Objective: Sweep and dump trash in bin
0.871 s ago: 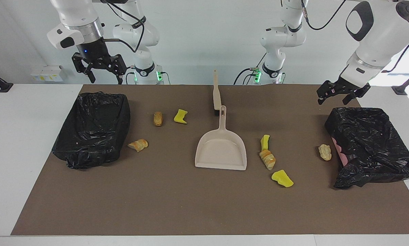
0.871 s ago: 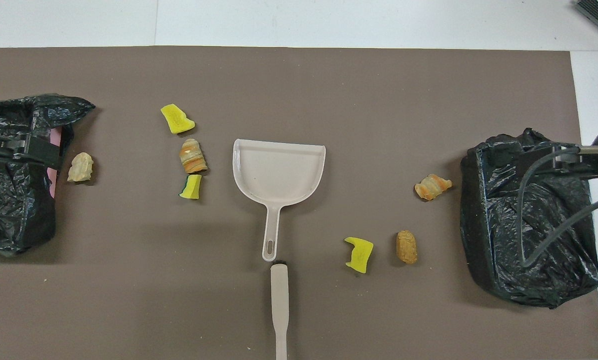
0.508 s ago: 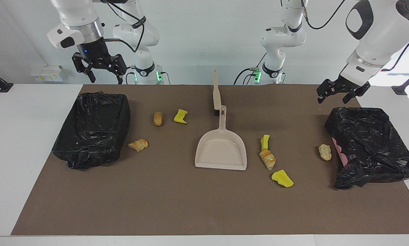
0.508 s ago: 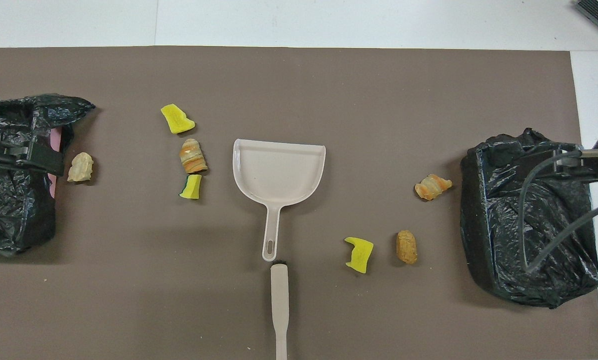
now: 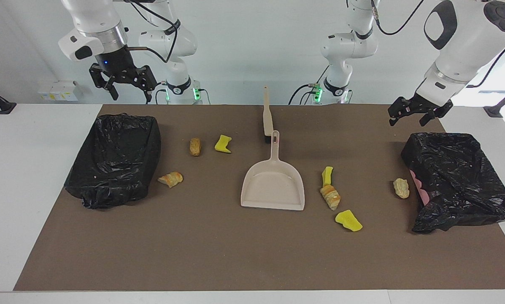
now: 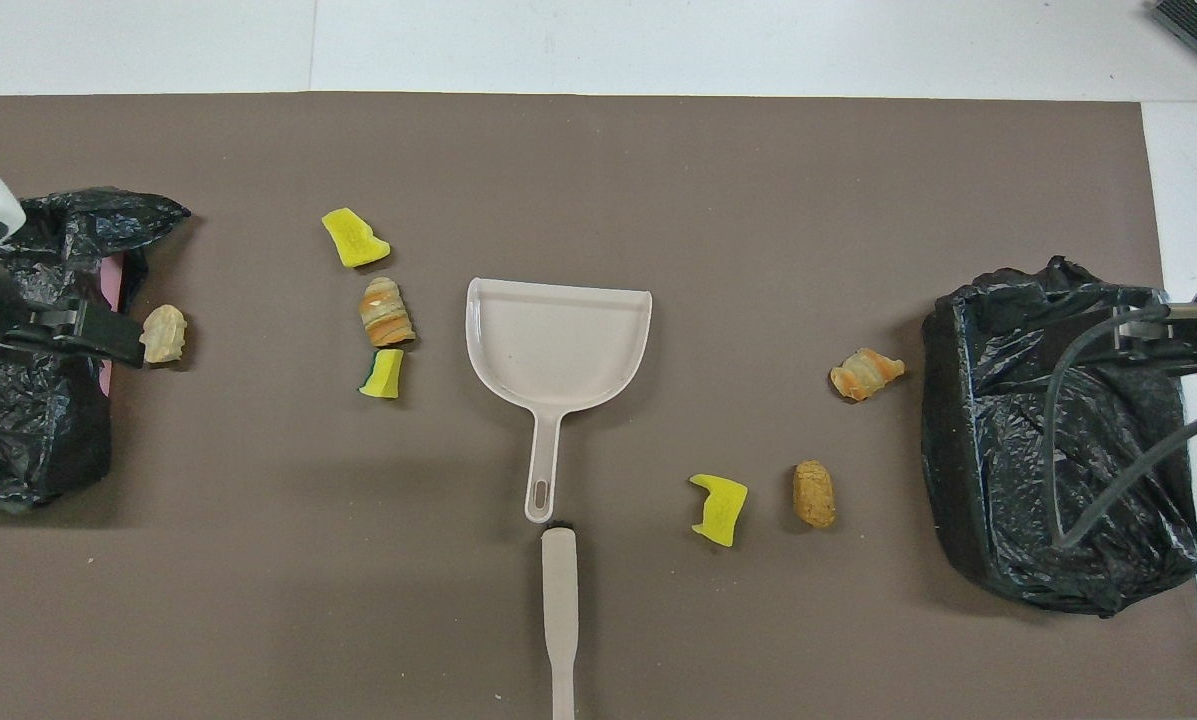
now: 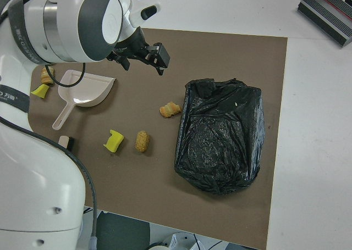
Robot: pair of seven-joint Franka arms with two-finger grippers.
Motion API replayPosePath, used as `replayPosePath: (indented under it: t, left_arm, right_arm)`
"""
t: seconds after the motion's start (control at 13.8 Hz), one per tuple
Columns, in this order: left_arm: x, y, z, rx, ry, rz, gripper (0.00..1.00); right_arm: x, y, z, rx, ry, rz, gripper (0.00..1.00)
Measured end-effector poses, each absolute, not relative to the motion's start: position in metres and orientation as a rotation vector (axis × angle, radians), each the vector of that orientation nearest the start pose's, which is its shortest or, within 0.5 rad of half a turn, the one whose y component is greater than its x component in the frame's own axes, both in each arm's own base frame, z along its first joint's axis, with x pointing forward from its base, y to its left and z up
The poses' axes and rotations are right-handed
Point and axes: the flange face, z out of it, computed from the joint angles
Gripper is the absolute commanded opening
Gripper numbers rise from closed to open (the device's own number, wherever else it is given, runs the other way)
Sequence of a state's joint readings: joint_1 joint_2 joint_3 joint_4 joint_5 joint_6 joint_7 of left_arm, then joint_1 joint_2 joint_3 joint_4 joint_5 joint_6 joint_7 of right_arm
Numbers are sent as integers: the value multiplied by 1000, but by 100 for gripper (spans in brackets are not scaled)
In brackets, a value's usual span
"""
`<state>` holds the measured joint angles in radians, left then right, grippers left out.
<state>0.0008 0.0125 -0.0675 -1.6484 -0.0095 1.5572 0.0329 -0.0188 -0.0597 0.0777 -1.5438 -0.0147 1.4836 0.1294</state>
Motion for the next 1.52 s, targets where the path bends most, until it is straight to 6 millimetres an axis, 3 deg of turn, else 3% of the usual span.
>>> replayPosePath:
  t: [0.22,0.51,0.94,1.31,1.52]
  left_arm:
    - [534,-78,559,-3131,271,179,100]
    - [494,-145,535,-3124,406,214,100]
    - [415,-257,502,-3085,371,243,100]
    - [345,-318,485,-3083,340,222,100]
    - [302,-342,457,-3058,433,219,100]
  right_arm:
    - [522,30,659,-3161,115,55,100]
    - [518,35,659,-3162,101,84,100]
    - [518,35,659,-3161,102,82,100]
    - [518,33,660,-3161,107,82,100]
    - [522,35,663,-3157,105,20,100]
